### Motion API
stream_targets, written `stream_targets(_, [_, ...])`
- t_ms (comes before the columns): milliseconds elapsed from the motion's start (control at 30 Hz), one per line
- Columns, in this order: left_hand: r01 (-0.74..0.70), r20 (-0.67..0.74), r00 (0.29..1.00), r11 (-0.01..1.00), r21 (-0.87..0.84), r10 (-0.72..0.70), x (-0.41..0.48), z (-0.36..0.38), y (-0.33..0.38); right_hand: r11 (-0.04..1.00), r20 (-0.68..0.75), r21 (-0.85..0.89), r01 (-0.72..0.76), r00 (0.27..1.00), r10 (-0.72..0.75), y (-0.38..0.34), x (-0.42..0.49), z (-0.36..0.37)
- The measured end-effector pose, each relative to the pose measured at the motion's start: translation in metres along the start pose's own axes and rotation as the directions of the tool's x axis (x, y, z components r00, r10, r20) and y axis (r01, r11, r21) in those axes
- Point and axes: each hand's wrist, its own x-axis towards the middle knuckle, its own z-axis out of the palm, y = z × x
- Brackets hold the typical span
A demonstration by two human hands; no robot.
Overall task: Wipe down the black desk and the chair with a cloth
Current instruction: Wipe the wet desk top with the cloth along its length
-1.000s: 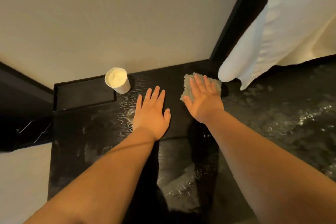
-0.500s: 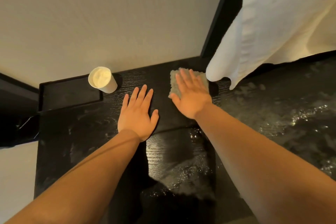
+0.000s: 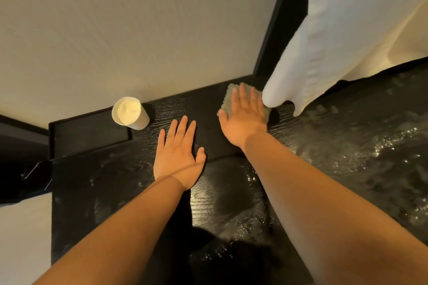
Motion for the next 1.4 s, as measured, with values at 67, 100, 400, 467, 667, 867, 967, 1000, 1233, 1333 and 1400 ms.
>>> stream_targets(67, [-0.005, -0.003, 1.000, 1.000, 0.002, 0.005, -0.001, 0.002, 0.000, 0.999, 0.013, 0.026, 0.041, 0.999, -0.041, -0.019, 0.018, -0.002])
stream_targets(100, [-0.007, -0.004, 1.000, 1.000, 0.005, 0.007, -0.001, 0.002, -0.001, 0.998, 0.010, 0.030, 0.049, 0.999, -0.050, -0.024, 0.023, -0.001])
stream_targets(400, [-0.017, 0.040, 0.999, 1.000, 0.018, 0.017, 0.002, 0.001, -0.002, 0.983, -0.054, 0.009, -0.182, 0.982, 0.183, 0.019, -0.033, 0.014])
stream_targets(467, [-0.023, 0.049, 0.999, 0.999, 0.023, 0.022, 0.002, 0.002, -0.003, 0.972, -0.033, 0.028, -0.233, 0.972, 0.234, 0.007, -0.020, 0.009])
stream_targets(667, [-0.029, 0.041, 0.999, 0.999, 0.014, 0.029, 0.002, 0.003, -0.005, 0.975, -0.033, 0.026, -0.219, 0.975, 0.220, -0.014, 0.025, -0.010])
stream_targets(867, [-0.037, 0.041, 0.998, 0.999, 0.008, 0.037, 0.001, 0.003, -0.005, 0.984, -0.020, 0.003, -0.176, 0.984, 0.176, 0.001, 0.013, -0.002])
stream_targets(967, [-0.038, 0.039, 0.999, 0.999, -0.003, 0.038, 0.001, 0.002, -0.004, 0.981, -0.009, -0.028, -0.191, 0.982, 0.191, 0.005, -0.018, 0.011])
stream_targets(1000, [-0.038, 0.039, 0.998, 0.999, -0.007, 0.038, 0.001, 0.002, -0.004, 0.981, 0.001, -0.023, -0.193, 0.981, 0.193, 0.003, -0.024, 0.014])
stream_targets(1233, [-0.041, 0.027, 0.999, 0.999, -0.006, 0.041, -0.001, 0.002, -0.005, 0.993, -0.017, -0.043, -0.114, 0.993, 0.113, -0.001, 0.013, -0.003])
stream_targets(1333, [-0.042, 0.020, 0.999, 0.999, -0.013, 0.042, 0.000, 0.003, -0.005, 0.992, -0.043, -0.018, -0.123, 0.992, 0.122, 0.001, 0.000, 0.000])
stream_targets(1400, [-0.041, 0.014, 0.999, 0.999, -0.006, 0.041, 0.000, 0.003, -0.005, 0.990, -0.055, 0.015, -0.138, 0.989, 0.139, 0.005, -0.033, 0.011])
